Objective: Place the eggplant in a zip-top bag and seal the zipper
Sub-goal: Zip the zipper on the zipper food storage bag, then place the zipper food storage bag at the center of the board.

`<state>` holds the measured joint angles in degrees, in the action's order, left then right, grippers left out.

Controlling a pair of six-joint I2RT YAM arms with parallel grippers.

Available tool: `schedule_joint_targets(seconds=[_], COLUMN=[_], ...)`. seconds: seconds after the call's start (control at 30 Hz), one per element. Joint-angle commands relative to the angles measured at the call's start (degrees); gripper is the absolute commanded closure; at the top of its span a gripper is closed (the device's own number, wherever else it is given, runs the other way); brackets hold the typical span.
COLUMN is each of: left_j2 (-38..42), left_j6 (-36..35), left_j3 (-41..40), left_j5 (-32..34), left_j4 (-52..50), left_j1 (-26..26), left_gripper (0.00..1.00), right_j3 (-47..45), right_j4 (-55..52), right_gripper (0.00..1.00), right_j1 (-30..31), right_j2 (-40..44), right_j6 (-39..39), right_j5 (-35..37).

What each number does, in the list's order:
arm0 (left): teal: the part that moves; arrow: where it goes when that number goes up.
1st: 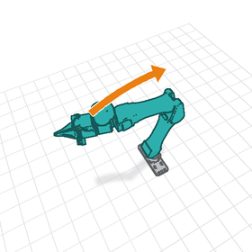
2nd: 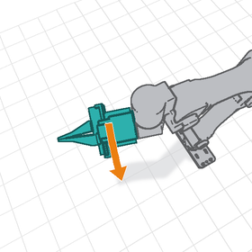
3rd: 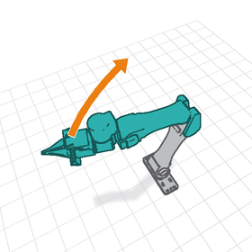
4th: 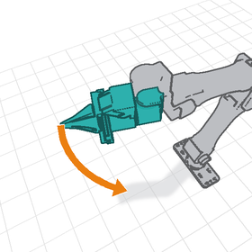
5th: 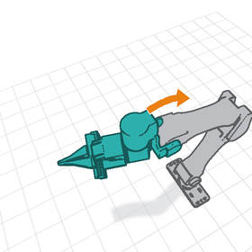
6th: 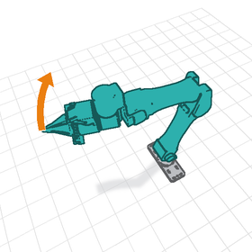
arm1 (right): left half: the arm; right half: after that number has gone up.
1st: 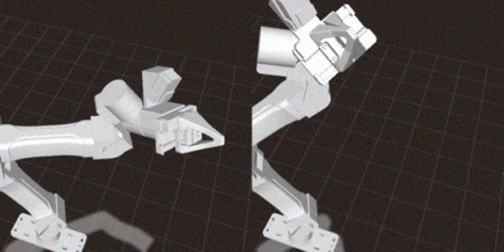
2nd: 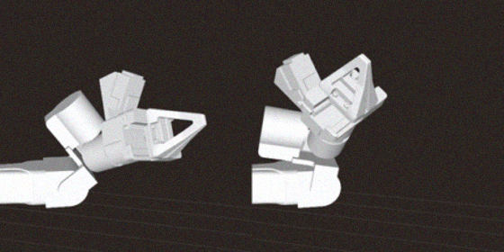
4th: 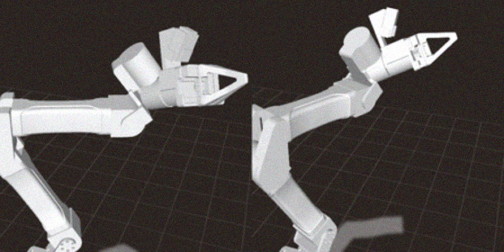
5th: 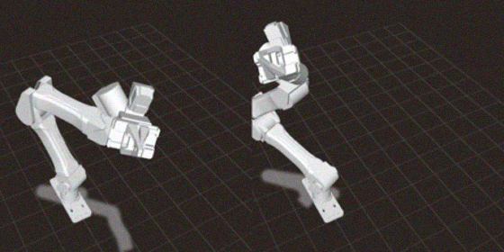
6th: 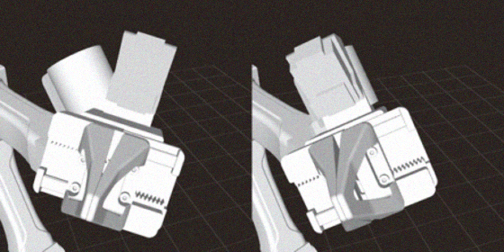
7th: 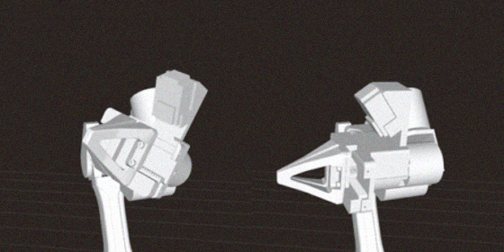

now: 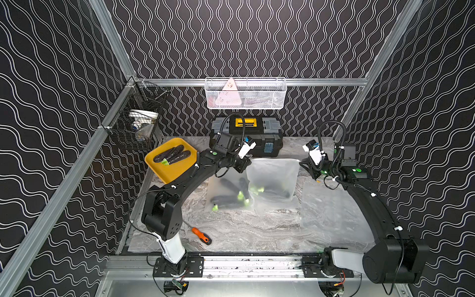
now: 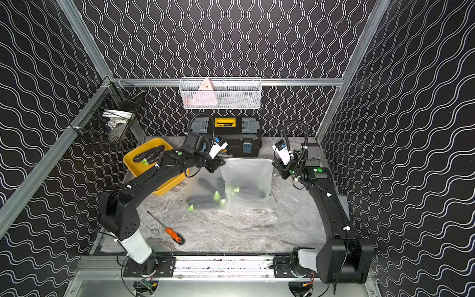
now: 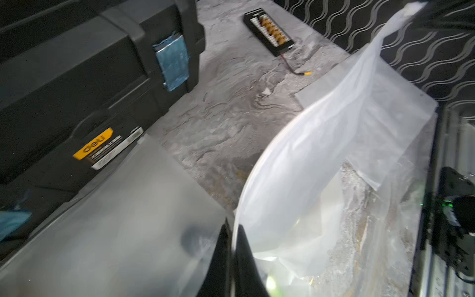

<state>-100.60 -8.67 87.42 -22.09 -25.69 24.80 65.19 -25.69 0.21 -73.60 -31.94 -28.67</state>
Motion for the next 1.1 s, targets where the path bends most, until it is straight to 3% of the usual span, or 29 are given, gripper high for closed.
schedule_joint_targets(seconds=[0.0,0.03,0.2,0.37,0.53,0.6,0.67,0.8,0.93,1.07], left_j2=[-1.7,-2.5,-6.8,-11.0,-12.3,-11.4,-9.7,-5.6,-0.3,0.3], left_j6=[2.3,3.1,6.6,9.5,11.6,13.3,14.3,16.4,20.1,22.9], left_j3=[2.8,3.9,7.6,10.2,13.4,14.9,15.5,13.1,2.7,-4.3], left_j5=[4.6,6.6,14.0,20.1,24.6,27.2,28.4,28.0,25.2,22.4], left_j4=[0.5,0.9,3.3,4.8,3.7,2.5,1.4,-3.1,-3.5,-1.0], left_j1=[1.8,2.2,2.2,1.9,0.6,-0.3,-1.0,-0.7,1.8,4.1], left_gripper=[1.00,0.99,0.92,0.68,0.57,0.47,0.43,0.43,0.46,0.46], right_j3=[0.0,0.1,-2.2,-4.3,-4.4,-4.4,-4.1,-4.7,-9.1,-13.3], right_j4=[4.7,6.2,8.7,13.3,14.4,13.9,13.3,12.9,16.2,18.6], right_gripper=[0.59,0.54,0.52,0.49,0.48,0.48,0.48,0.50,0.51,0.51], right_j1=[0.1,0.1,0.2,1.6,4.5,7.0,10.1,16.2,17.5,18.6], right_j2=[-0.2,-0.6,-0.6,-0.3,-1.0,-1.4,-2.5,-5.8,-6.0,-7.4], right_j6=[4.2,5.9,9.8,15.3,18.0,18.8,19.8,24.8,34.3,37.8], right_j5=[0.7,2.3,4.5,8.5,11.4,12.7,14.1,18.2,18.3,19.6])
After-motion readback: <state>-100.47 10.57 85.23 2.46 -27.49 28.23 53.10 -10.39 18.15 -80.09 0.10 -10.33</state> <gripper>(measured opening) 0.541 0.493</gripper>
